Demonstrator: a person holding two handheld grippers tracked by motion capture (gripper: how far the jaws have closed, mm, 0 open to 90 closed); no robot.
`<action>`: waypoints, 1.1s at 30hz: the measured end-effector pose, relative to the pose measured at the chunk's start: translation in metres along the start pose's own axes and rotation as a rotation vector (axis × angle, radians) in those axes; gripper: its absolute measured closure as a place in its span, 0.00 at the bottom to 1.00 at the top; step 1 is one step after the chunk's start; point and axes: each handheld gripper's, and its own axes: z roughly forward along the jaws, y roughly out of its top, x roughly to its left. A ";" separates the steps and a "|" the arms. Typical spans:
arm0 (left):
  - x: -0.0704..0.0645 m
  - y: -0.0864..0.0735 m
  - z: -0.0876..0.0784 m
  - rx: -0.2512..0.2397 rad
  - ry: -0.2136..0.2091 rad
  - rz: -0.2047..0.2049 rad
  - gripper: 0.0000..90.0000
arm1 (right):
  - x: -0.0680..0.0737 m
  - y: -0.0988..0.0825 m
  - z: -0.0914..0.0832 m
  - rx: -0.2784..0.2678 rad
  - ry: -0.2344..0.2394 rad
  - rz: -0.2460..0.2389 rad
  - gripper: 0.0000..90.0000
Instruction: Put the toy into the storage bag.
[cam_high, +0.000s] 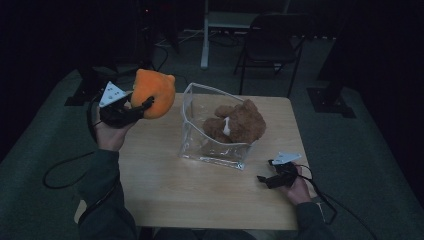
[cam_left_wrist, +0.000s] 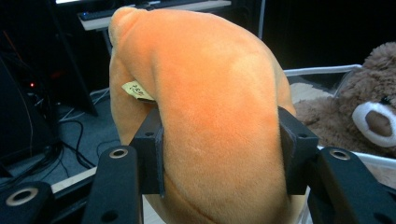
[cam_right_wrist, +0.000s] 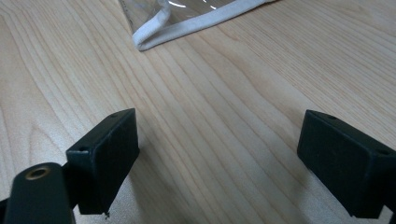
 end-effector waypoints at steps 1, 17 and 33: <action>-0.001 0.001 0.000 -0.002 -0.002 0.001 0.53 | 0.000 0.000 0.000 0.000 0.000 0.000 0.13; -0.012 0.013 0.005 -0.026 -0.037 0.026 0.53 | 0.000 0.000 0.000 0.001 0.000 -0.001 0.13; -0.021 0.023 0.009 -0.047 -0.062 0.046 0.53 | 0.000 0.000 0.000 0.001 0.000 -0.001 0.13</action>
